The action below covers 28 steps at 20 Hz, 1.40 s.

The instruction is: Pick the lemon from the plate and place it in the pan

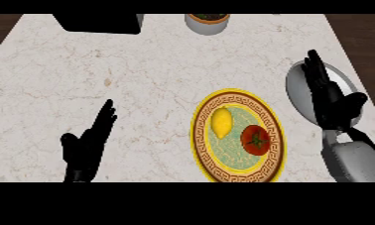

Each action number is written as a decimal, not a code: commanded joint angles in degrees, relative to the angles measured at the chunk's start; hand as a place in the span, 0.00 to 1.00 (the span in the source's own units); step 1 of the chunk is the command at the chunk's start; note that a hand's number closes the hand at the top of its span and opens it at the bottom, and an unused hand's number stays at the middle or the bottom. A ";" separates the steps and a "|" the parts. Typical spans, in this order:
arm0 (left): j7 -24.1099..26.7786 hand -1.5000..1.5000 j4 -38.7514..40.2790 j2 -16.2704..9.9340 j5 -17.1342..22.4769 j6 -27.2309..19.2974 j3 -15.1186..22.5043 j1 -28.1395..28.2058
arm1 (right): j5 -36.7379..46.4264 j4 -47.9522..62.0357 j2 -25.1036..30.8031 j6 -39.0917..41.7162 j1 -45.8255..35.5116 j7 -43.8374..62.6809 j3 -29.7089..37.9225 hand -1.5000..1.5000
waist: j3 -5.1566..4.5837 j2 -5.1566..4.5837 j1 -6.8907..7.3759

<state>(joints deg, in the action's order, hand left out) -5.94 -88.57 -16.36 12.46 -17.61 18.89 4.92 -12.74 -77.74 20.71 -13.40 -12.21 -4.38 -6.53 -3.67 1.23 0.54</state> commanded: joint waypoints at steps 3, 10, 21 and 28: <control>0.57 0.50 -0.65 -0.80 2.42 0.35 -6.05 -6.42 | -1.62 -7.95 0.22 7.08 -6.22 -0.60 -3.17 1.00 | 3.59 -0.93 -0.56; -2.10 0.50 -3.73 -4.82 5.32 1.86 -11.97 -10.06 | 13.74 -16.85 6.73 0.77 -0.27 -5.75 -7.47 1.00 | 3.60 -0.54 -2.38; -3.80 0.50 -1.50 -3.49 5.49 3.77 -13.91 -13.34 | 23.48 -31.34 19.91 6.27 11.30 -0.57 -4.87 0.00 | 3.63 -1.15 -1.07; -5.69 0.50 -3.66 -4.68 5.39 5.30 -14.02 -13.63 | 29.76 -34.85 24.15 17.48 -2.83 20.86 -11.91 0.00 | 3.53 -1.11 0.58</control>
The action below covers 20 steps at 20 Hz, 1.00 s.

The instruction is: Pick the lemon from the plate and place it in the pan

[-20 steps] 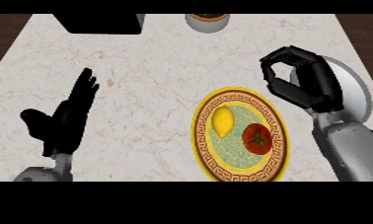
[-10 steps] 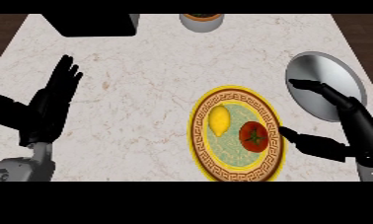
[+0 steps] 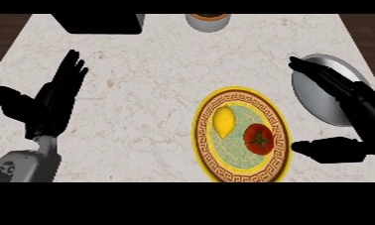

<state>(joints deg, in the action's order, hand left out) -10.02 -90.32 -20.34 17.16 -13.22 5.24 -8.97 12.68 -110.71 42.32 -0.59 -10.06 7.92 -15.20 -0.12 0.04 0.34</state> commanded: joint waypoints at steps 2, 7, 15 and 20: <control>0.21 0.50 2.06 1.79 -0.92 -0.24 0.56 -1.93 | 5.89 0.06 0.82 8.26 -10.92 13.44 -6.26 0.00 | -0.04 -0.20 0.70; -0.60 0.50 1.45 -0.80 -0.14 2.18 -1.54 -1.54 | 8.99 6.39 -3.18 16.91 -17.33 19.27 -13.32 0.00 | 0.01 -0.22 1.08; -1.25 0.50 1.01 1.26 -0.64 1.17 -1.77 -1.31 | 3.73 7.21 -9.85 34.52 -22.67 33.88 -19.37 0.00 | 0.04 0.03 0.13; -4.78 0.50 -1.96 1.85 -1.91 0.95 -1.52 -1.17 | 9.30 5.69 -13.85 38.31 -22.31 36.29 -21.38 0.00 | 0.10 0.04 -0.10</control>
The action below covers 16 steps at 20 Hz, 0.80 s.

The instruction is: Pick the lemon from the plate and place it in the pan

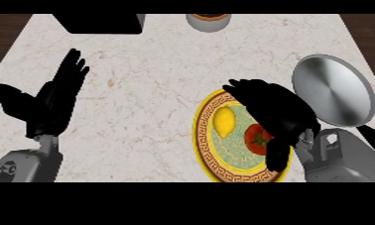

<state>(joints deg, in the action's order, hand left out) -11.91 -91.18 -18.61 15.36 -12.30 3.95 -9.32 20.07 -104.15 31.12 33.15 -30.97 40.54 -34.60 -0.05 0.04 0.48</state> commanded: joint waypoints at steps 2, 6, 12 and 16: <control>1.37 0.50 0.66 -0.90 0.25 2.42 -1.83 1.41 | 5.98 -3.32 0.72 5.08 0.87 3.30 -3.90 0.00 | 0.02 0.08 -0.42; 3.95 0.50 6.11 0.60 -0.43 3.59 -3.12 -1.18 | 10.67 -1.64 -5.54 6.38 -1.48 7.57 -4.20 0.00 | 0.01 -0.06 -0.45; -0.18 0.50 0.63 1.71 -1.63 2.91 -2.35 0.57 | 17.67 5.44 -17.16 4.10 -3.06 8.17 -6.91 0.00 | 0.04 -0.06 0.05; 2.02 0.50 5.68 2.93 -2.37 3.85 -4.11 -2.44 | 16.58 3.63 -17.49 11.80 -1.83 9.75 -2.86 0.00 | 0.02 -0.04 -0.52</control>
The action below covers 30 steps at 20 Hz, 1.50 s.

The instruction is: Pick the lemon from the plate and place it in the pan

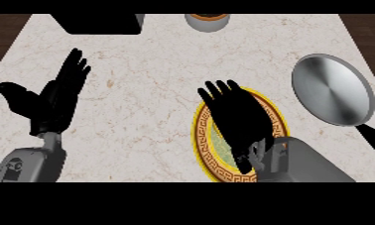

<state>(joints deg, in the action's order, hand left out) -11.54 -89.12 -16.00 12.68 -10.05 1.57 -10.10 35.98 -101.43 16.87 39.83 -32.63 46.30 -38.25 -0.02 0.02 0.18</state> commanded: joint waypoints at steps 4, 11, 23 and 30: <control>0.98 0.50 -0.83 0.06 0.69 3.06 -2.23 2.35 | 7.13 5.59 -2.71 1.16 1.51 -0.70 0.54 0.00 | 0.01 0.01 0.10; -4.19 0.50 -4.42 -0.27 -0.64 2.70 -3.23 0.87 | 12.32 16.12 -5.84 -1.67 -0.70 -7.15 4.07 0.00 | 0.03 -0.06 0.24; -0.61 0.50 -2.55 2.72 -3.51 4.36 -3.99 2.26 | 22.44 23.67 -9.97 -8.02 5.53 -14.70 2.64 0.00 | 0.03 -0.04 0.12; 2.17 0.50 1.65 4.51 -4.43 5.64 -4.95 0.89 | 25.00 29.35 -13.36 -9.06 3.48 -19.05 7.94 0.00 | 0.01 -0.05 0.03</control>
<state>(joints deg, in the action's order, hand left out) -12.32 -88.92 -12.08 8.48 -6.11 -2.85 -10.73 58.69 -75.66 4.77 32.52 -29.43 29.48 -31.60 0.00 -0.02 0.19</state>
